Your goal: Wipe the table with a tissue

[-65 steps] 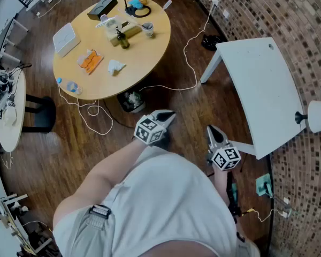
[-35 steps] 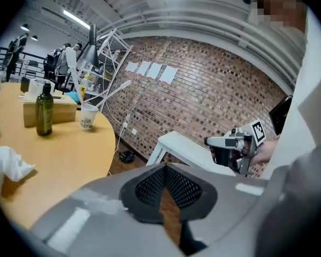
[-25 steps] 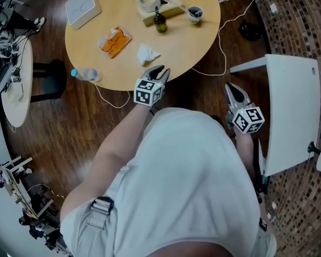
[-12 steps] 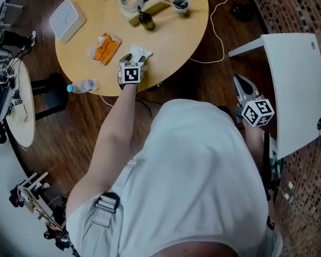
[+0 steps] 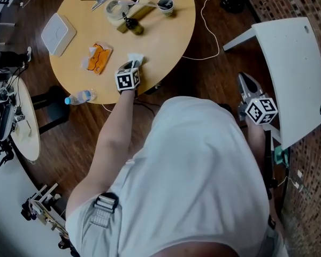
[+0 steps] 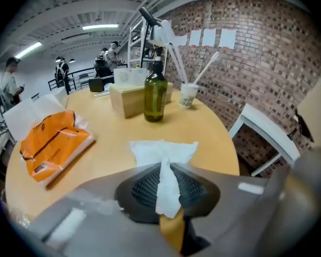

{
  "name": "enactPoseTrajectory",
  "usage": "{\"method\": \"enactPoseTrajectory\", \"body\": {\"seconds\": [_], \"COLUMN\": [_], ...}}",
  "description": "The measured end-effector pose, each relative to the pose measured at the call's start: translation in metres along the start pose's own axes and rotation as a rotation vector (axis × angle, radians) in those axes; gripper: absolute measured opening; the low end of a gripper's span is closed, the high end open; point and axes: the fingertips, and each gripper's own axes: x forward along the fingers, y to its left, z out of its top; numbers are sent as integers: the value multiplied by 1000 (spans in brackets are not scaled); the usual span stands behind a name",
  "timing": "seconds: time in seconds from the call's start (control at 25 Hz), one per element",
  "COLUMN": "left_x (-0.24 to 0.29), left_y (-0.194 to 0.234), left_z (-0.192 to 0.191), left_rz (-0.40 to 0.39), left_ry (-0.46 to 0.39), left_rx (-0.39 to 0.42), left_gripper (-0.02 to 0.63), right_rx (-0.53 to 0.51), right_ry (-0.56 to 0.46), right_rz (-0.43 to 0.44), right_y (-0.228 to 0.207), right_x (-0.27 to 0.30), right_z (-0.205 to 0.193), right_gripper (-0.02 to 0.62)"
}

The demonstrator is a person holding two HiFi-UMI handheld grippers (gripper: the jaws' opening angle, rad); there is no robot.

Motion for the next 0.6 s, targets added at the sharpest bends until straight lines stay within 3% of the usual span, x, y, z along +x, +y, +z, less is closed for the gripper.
{"method": "enactPoseTrajectory", "body": {"seconds": [0.24,0.44,0.6], "left_x": [-9,-18,-24], "left_y": [-95,-163,-217], "left_z": [31,42,47], "left_rz": [-286,-442,-591], "left_ry": [-116,-149,-135], "left_rx": [-1,13,6], "left_gripper": [52,52,49], "right_rx": [32,24,51], "right_ry": [-26,-38,-40], "right_rz": [-35,-36,-85], "right_y": [-5,-3,-10], "right_x": [-11,-9,-28], "right_z": [-6,-2,-13], "right_gripper": [18,18,18]}}
